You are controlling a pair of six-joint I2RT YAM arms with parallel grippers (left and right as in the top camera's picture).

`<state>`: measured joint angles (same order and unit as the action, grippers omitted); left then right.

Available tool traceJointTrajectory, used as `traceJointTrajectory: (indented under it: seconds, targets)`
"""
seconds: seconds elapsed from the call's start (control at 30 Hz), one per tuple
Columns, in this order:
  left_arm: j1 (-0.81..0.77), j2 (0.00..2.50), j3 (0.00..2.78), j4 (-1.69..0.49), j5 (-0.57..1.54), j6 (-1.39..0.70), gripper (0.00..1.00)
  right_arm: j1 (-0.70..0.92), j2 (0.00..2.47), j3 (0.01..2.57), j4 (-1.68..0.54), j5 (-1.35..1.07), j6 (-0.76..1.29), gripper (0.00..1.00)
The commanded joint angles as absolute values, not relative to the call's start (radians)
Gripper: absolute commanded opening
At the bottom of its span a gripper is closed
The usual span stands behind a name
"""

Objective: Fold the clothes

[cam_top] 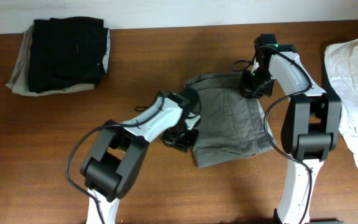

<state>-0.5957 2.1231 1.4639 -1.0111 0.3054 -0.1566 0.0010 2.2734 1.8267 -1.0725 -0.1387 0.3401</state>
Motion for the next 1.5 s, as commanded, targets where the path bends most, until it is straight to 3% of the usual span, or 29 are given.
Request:
traceJointTrajectory:
  seconds: [0.0, 0.07, 0.27, 0.4, 0.77, 1.1, 1.17, 1.23, 1.47]
  targets:
    - [-0.52, 2.121, 1.471, -1.014, 0.292, -0.14, 0.01, -0.036, 2.29, 1.924, -1.148, -0.089, 0.347, 0.09]
    - [-0.498, 2.098, 1.502, -1.026, 0.292, -0.14, 0.0, -0.051, 2.289, 2.045, -1.256, -0.089, 0.347, 0.04]
    - [-0.531, 1.946, 1.56, -1.024, 0.293, -0.104, 0.0, -0.068, 2.289, 2.44, -1.645, -0.089, 0.342, 0.04]
    - [-0.598, 1.931, 1.555, -1.029, 0.322, -0.104, 0.01, -0.053, 2.252, 2.438, -1.699, -0.179, 0.273, 0.04]
    - [-0.663, 2.058, 1.552, -0.987, 0.327, -0.107, 0.0, -0.023, 1.972, 1.897, -1.676, -0.161, 0.275, 0.04]
    - [-0.663, 2.133, 1.552, -0.973, 0.336, -0.115, 0.01, 0.08, 1.799, 1.304, -1.334, -0.176, 0.365, 0.04]
    - [-0.663, 2.145, 1.552, -0.974, 0.345, -0.115, 0.0, 0.075, 1.8, 1.211, -1.24, -0.176, 0.38, 0.05]
    - [-0.663, 2.149, 1.552, -0.99, 0.344, -0.115, 0.0, 0.054, 1.802, 1.118, -1.14, -0.176, 0.401, 0.12]
    - [-0.663, 2.148, 1.552, -1.062, 0.26, -0.114, 0.01, -0.101, 1.802, 0.996, -1.042, -0.18, 0.398, 0.04]
